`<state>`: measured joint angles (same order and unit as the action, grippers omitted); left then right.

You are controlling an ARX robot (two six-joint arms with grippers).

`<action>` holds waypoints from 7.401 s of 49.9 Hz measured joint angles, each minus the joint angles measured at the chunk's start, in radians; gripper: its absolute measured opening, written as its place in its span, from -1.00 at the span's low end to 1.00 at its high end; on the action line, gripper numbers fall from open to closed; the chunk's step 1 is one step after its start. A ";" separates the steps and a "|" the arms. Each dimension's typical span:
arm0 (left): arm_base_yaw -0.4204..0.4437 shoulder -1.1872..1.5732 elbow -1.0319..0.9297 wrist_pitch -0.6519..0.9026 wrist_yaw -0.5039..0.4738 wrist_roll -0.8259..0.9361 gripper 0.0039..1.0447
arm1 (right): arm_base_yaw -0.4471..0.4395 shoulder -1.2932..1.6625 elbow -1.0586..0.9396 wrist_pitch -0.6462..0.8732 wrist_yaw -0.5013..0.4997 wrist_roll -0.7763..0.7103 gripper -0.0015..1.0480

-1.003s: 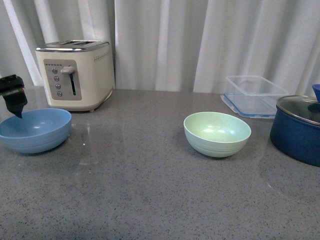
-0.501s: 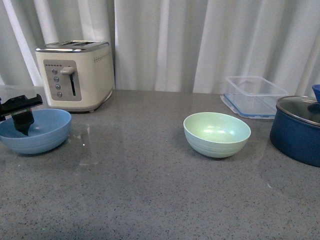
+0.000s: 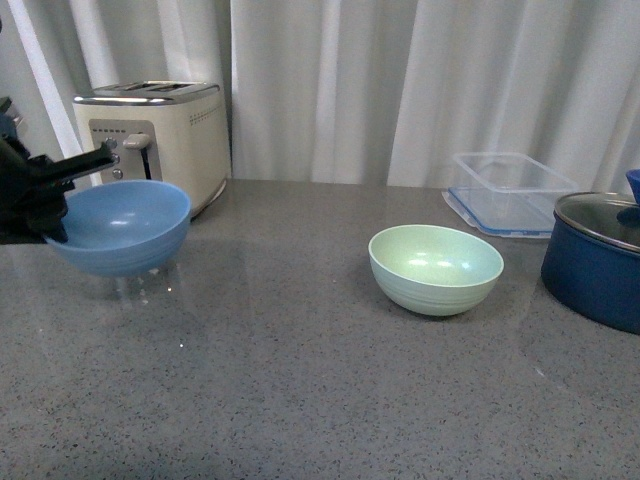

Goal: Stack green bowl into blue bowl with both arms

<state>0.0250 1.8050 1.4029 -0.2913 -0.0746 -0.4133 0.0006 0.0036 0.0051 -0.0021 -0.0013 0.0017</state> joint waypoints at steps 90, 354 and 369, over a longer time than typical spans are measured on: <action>-0.247 -0.412 -0.667 0.954 -0.137 0.395 -0.35 | 0.000 0.000 0.000 0.000 0.000 0.000 0.81; -0.026 -1.801 -1.382 0.292 0.074 0.408 0.88 | 0.221 1.839 1.429 -0.249 0.122 0.369 -0.98; -0.026 -1.802 -1.382 0.292 0.074 0.408 0.88 | 0.413 1.983 1.727 -0.344 0.127 0.345 -0.98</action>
<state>-0.0010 0.0032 0.0212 0.0006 -0.0002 -0.0051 0.4133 1.9869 1.7317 -0.3466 0.1257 0.3466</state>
